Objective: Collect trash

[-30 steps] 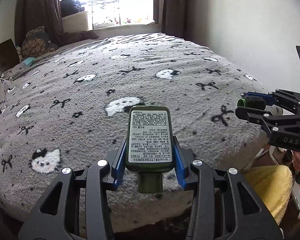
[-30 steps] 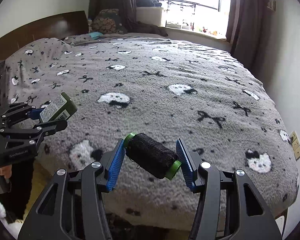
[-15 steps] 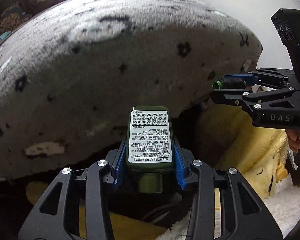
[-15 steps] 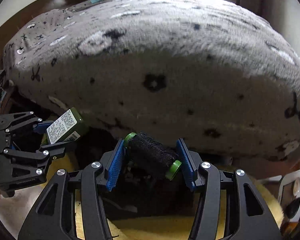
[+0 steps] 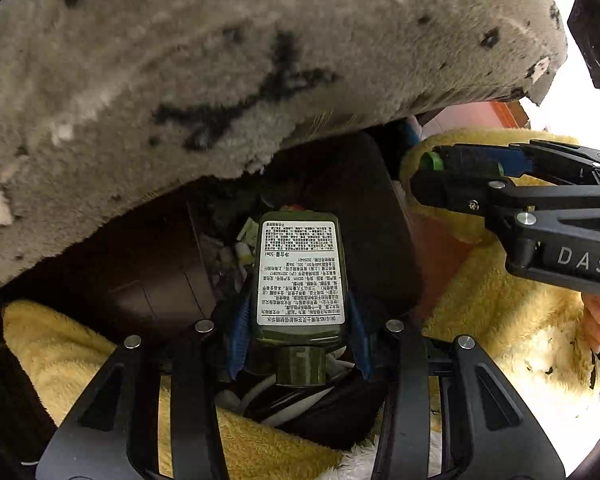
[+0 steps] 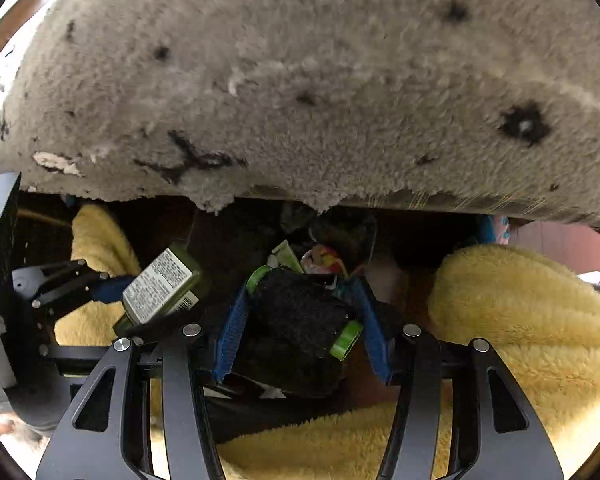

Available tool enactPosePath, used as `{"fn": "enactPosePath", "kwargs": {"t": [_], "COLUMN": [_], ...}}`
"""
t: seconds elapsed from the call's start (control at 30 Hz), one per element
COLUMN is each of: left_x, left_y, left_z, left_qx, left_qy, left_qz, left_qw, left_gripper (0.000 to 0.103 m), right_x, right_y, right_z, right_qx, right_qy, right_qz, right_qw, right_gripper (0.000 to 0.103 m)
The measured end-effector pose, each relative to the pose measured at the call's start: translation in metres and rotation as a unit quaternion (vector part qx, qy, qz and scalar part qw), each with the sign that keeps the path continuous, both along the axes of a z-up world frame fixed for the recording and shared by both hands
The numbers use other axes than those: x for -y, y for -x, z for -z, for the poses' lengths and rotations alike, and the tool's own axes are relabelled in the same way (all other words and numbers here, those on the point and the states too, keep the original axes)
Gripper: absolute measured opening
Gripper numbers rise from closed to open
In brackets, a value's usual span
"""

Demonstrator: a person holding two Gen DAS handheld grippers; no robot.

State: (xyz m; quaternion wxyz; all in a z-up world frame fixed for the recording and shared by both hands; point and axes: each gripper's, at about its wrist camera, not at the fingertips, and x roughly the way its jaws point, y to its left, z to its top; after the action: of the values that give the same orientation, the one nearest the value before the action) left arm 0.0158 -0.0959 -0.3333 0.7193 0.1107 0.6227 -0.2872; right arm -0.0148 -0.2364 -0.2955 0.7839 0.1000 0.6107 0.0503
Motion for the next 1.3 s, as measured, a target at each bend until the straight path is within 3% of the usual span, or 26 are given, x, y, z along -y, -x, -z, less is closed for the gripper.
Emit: {"fn": "enactPosePath", "kwargs": {"t": [0.17,0.27,0.37,0.5,0.63,0.73,0.87,1.03,1.17,1.3], "left_x": [-0.001,0.001,0.000,-0.008,-0.018,-0.027,-0.047,-0.071,-0.078,-0.090], "left_y": [-0.007,-0.001,0.000,0.002,0.004,0.006,0.018,0.029,0.036,0.039], "left_z": [0.002,-0.003,-0.011,-0.040,-0.087,-0.132,-0.191,-0.258,-0.295,-0.323], "left_qx": [-0.001,0.008,0.023,0.071,0.142,0.205,0.290,0.383,0.435,0.464], "left_qy": [0.000,0.001,-0.001,-0.001,0.012,0.029,0.049,0.072,0.079,0.080], "left_qz": [-0.002,-0.002,-0.003,-0.010,-0.033,-0.058,-0.100,-0.151,-0.172,-0.187], "left_qw": [1.0000,1.0000,0.9997,0.9974,0.9892,0.9766,0.9504,0.9084,0.8801,0.8619], "left_gripper": [0.040,0.052,0.059,0.068,0.084,0.095,0.095,0.095,0.095,0.095], "right_x": [-0.001,0.002,0.008,0.012,0.017,0.021,0.021,0.006,0.002,0.000], "right_y": [-0.008,-0.010,-0.013,-0.009,0.001,0.009,0.024,0.045,0.052,0.050], "right_z": [0.004,0.000,-0.009,-0.030,-0.077,-0.118,-0.176,-0.243,-0.277,-0.302], "right_qx": [-0.002,0.004,0.014,0.042,0.099,0.153,0.239,0.342,0.390,0.408], "right_qy": [-0.009,-0.011,-0.009,0.014,0.052,0.077,0.097,0.127,0.141,0.137], "right_qz": [0.001,0.008,0.016,0.025,0.036,0.051,0.073,0.101,0.110,0.114], "right_qw": [1.000,1.000,1.000,0.999,0.993,0.984,0.963,0.925,0.903,0.896], "right_gripper": [0.055,0.068,0.071,0.079,0.094,0.100,0.100,0.100,0.100,0.100]}}
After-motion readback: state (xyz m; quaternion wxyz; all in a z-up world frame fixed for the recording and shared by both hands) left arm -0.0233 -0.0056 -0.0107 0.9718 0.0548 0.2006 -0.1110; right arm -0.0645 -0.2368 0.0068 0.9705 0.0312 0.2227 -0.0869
